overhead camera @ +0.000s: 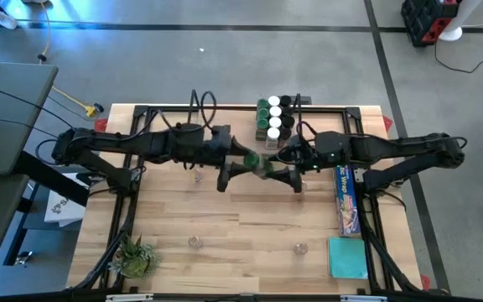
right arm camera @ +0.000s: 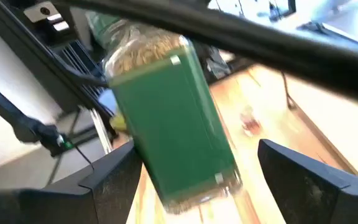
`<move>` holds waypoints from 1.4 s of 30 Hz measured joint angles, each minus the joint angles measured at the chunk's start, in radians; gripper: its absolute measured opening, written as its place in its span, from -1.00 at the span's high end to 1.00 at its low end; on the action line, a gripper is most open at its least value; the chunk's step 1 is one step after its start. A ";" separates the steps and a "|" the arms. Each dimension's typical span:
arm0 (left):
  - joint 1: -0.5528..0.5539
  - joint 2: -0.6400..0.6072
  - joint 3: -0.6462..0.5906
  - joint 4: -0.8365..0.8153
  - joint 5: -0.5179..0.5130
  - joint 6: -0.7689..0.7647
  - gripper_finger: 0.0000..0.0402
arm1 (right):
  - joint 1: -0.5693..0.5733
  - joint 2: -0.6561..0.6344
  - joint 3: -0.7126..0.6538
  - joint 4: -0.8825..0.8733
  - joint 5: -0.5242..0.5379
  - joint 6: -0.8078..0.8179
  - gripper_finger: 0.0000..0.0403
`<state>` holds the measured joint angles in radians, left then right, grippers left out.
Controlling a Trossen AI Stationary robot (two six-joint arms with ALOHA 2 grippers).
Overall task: Shelf spices
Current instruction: Put the green seasoning bottle on the shelf aligned with the other green seasoning bottles
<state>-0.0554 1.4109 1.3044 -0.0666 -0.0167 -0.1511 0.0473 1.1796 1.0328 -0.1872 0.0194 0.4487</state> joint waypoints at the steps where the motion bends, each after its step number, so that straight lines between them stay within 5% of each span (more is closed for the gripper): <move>1: -0.005 0.000 -0.004 -0.024 -0.009 0.005 0.02 | -0.001 -0.014 0.000 -0.035 0.000 0.000 -0.54; 16: -0.033 0.003 -0.166 -0.041 -0.095 0.050 0.02 | -0.002 -0.043 -0.002 -0.194 0.011 0.097 -0.55; 27: 0.199 0.174 -0.135 -0.047 0.035 0.282 0.02 | -0.001 -0.135 0.000 -0.297 0.009 0.252 -0.55; 42: 0.370 0.350 -0.084 -0.020 0.092 0.572 0.02 | -0.001 -0.187 0.000 -0.310 0.011 0.389 -0.55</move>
<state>0.3150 1.7604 1.2201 -0.0870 0.0757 0.4213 0.0463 0.9928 1.0328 -0.4976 0.0307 0.8375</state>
